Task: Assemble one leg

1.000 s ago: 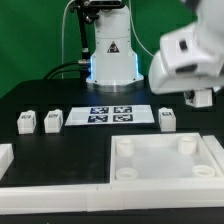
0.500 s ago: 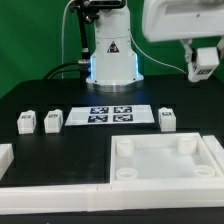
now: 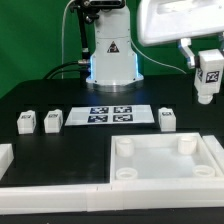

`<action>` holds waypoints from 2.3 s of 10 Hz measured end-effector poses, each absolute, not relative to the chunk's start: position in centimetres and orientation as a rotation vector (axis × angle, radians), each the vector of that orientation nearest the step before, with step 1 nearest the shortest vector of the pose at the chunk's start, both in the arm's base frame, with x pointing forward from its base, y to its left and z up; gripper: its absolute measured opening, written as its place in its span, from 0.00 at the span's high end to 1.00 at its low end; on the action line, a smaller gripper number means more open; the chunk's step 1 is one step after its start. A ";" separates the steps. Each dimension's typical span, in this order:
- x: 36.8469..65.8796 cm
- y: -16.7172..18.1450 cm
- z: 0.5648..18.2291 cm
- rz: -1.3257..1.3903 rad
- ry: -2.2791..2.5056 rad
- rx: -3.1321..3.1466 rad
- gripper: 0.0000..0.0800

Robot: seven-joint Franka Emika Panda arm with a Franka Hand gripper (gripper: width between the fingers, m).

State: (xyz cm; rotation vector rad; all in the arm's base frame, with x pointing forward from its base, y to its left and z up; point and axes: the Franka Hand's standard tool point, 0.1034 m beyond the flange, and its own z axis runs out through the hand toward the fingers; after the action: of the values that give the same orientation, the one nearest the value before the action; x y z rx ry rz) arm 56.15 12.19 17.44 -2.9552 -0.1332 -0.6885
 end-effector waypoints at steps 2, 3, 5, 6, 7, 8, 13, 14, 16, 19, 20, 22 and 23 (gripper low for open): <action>58.9 12.1 19.3 -0.999 -0.119 -2.849 0.63; 59.1 12.6 19.9 -1.088 -0.111 -2.812 0.63; 58.6 12.5 18.9 -1.034 -0.128 -2.841 0.63; 58.6 12.5 18.9 -1.036 -0.131 -2.840 0.63; 58.7 12.5 18.5 -1.020 -0.161 -2.854 0.63; 59.5 12.3 17.8 -0.984 -0.193 -2.878 0.63; 62.8 11.1 12.4 -1.000 -0.242 -2.906 0.63; 62.9 11.1 12.5 -1.004 -0.242 -2.904 0.63; 62.8 11.1 12.3 -1.002 -0.245 -2.906 0.63; 61.9 10.3 10.6 -0.957 -0.238 -2.928 0.63; 61.8 10.1 10.2 -0.942 -0.235 -2.933 0.63; 61.8 10.2 10.0 -0.924 -0.236 -2.937 0.63; 61.6 10.6 9.9 -0.920 -0.242 -2.934 0.63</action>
Offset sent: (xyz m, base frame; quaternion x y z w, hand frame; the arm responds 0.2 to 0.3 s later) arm 0.0000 0.0000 0.0000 0.0000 0.0899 0.0000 0.9960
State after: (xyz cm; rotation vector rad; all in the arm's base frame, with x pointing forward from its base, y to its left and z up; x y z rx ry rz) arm 61.65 10.56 9.94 -2.9344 -0.2422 -0.9203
